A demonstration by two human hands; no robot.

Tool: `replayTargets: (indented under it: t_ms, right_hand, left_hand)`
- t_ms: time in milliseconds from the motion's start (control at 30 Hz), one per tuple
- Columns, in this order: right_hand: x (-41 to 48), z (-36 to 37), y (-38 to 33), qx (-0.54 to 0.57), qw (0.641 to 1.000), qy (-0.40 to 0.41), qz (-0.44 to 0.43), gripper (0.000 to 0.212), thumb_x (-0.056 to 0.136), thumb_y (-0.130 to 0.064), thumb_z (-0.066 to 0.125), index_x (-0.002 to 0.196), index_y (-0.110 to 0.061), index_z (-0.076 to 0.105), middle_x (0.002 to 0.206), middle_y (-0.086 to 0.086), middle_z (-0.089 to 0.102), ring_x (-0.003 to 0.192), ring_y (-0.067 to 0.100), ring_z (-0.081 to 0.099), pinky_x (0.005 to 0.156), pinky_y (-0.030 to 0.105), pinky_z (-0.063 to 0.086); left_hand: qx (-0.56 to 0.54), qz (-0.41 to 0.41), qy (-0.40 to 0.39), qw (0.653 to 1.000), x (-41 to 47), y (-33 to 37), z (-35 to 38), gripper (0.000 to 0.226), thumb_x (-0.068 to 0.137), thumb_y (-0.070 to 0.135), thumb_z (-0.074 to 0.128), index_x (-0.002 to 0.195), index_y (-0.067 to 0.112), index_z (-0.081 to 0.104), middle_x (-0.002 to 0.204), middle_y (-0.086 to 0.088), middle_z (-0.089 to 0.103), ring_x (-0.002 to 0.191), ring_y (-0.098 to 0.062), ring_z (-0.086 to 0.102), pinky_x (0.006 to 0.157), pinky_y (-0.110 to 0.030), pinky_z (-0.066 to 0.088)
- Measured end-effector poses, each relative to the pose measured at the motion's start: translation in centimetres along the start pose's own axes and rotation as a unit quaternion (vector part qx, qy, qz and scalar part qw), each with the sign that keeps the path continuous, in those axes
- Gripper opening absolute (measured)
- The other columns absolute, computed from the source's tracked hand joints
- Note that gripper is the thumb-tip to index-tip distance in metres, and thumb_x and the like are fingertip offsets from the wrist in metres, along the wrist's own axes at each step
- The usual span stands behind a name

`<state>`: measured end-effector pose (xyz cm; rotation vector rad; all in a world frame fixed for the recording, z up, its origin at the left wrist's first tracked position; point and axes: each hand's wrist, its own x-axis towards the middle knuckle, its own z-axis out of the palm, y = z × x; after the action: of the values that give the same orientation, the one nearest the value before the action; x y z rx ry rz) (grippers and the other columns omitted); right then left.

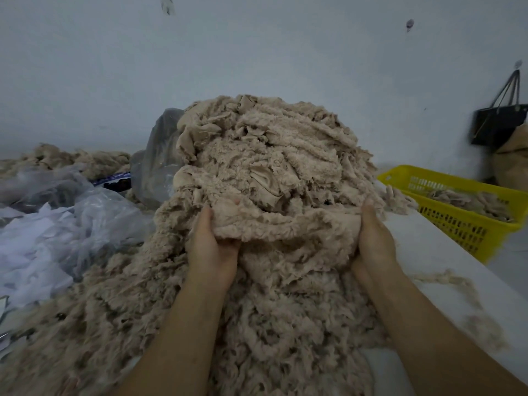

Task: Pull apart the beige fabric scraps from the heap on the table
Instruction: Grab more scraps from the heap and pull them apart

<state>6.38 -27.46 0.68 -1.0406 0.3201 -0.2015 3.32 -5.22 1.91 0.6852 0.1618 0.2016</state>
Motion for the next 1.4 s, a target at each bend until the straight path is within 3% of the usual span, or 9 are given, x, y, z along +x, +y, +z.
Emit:
replayTargets:
  t_ms: [167, 400, 567, 667, 833, 967, 1067, 1233, 1400]
  right_hand:
    - [-1.0, 0.7, 0.4, -0.016, 0.993, -0.116, -0.034, 0.038, 0.088, -0.054, 0.06, 0.11, -0.024, 0.065, 0.096, 0.002, 0.077, 0.089, 0.02, 0.075, 0.076, 0.039, 0.061]
    - [-2.7, 2.1, 1.9, -0.084, 0.955, -0.275, -0.071, 0.024, 0.079, -0.048, 0.068, 0.087, -0.027, 0.076, 0.103, 0.003, 0.075, 0.102, 0.02, 0.07, 0.089, 0.037, 0.054]
    - [-2.9, 1.7, 1.4, -0.198, 0.941, -0.235, -0.144, 0.042, 0.075, -0.076, 0.063, 0.095, -0.039, 0.07, 0.082, -0.012, 0.069, 0.079, 0.01, 0.066, 0.075, 0.034, 0.054]
    - [-3.4, 1.8, 1.6, -0.238, 0.916, -0.297, -0.125, 0.065, 0.06, -0.084, 0.067, 0.105, -0.037, 0.063, 0.088, -0.019, 0.071, 0.081, 0.003, 0.068, 0.067, 0.017, 0.052]
    - [-3.8, 1.5, 2.8, -0.3, 0.867, -0.392, -0.068, 0.015, 0.096, -0.035, 0.061, 0.108, -0.034, 0.071, 0.106, -0.012, 0.075, 0.099, 0.006, 0.07, 0.08, 0.018, 0.055]
    - [-2.7, 1.1, 0.2, 0.01, 0.963, -0.265, -0.042, 0.028, 0.1, -0.013, 0.053, 0.083, -0.017, 0.075, 0.08, 0.003, 0.073, 0.068, 0.013, 0.066, 0.057, 0.019, 0.052]
    - [-0.2, -0.8, -2.0, 0.285, 0.954, -0.082, -0.042, 0.046, 0.097, -0.048, 0.056, 0.124, -0.011, 0.062, 0.114, 0.005, 0.066, 0.084, 0.014, 0.074, 0.065, 0.023, 0.057]
    - [0.2, 0.0, 1.0, -0.071, 0.995, -0.07, -0.009, 0.026, 0.1, -0.033, 0.055, 0.113, -0.011, 0.062, 0.104, 0.005, 0.071, 0.067, 0.014, 0.072, 0.062, 0.029, 0.057]
    - [-1.5, 0.9, 3.3, -0.427, 0.854, -0.262, -0.142, 0.004, 0.097, -0.049, 0.055, 0.098, -0.05, 0.058, 0.094, -0.026, 0.066, 0.084, -0.019, 0.058, 0.061, 0.002, 0.044]
  left_hand:
    - [0.148, -0.001, -0.137, 0.979, -1.3, -1.5, 1.1, 0.059, 0.101, 0.058, 0.024, 0.124, 0.02, 0.063, 0.122, -0.001, 0.071, 0.108, -0.013, 0.069, 0.078, -0.026, 0.058]
    - [0.356, 0.016, -0.254, 0.899, -2.0, -4.0, 0.7, 0.05, 0.091, 0.064, 0.054, 0.126, 0.03, 0.066, 0.119, 0.004, 0.072, 0.114, -0.014, 0.067, 0.091, -0.025, 0.055]
    - [0.33, 0.032, -0.141, 0.933, -1.2, -4.1, 0.4, 0.016, 0.097, 0.027, 0.064, 0.098, 0.03, 0.08, 0.105, 0.0, 0.077, 0.101, -0.018, 0.072, 0.083, -0.032, 0.058]
    - [0.293, 0.014, -0.119, 0.949, -1.7, -3.6, 0.9, 0.062, 0.077, 0.05, 0.078, 0.127, 0.015, 0.066, 0.118, -0.007, 0.073, 0.109, -0.022, 0.07, 0.093, -0.041, 0.056]
    - [0.335, -0.036, -0.178, 0.924, -2.4, -3.8, 1.2, 0.049, 0.076, 0.057, 0.076, 0.114, 0.026, 0.074, 0.115, -0.001, 0.075, 0.103, -0.011, 0.071, 0.081, -0.023, 0.058]
    - [0.392, 0.133, -0.141, 0.9, -2.6, -2.8, 1.2, 0.051, 0.084, 0.069, 0.05, 0.121, 0.036, 0.065, 0.114, 0.015, 0.07, 0.104, 0.001, 0.065, 0.08, -0.018, 0.054]
    - [0.33, 0.185, 0.07, 0.923, -1.3, -2.0, 0.5, 0.026, 0.098, 0.045, 0.055, 0.116, 0.027, 0.059, 0.12, -0.001, 0.065, 0.106, -0.016, 0.063, 0.084, -0.031, 0.053]
    - [0.329, 0.072, 0.116, 0.935, 0.0, -2.3, -0.6, 0.044, 0.098, 0.04, 0.059, 0.134, 0.016, 0.049, 0.103, -0.003, 0.071, 0.097, -0.021, 0.065, 0.088, -0.041, 0.053]
    - [0.305, -0.025, 0.044, 0.951, -0.2, -2.3, -0.3, 0.02, 0.094, 0.03, 0.067, 0.106, 0.015, 0.074, 0.092, -0.002, 0.078, 0.086, -0.018, 0.073, 0.075, -0.034, 0.058]
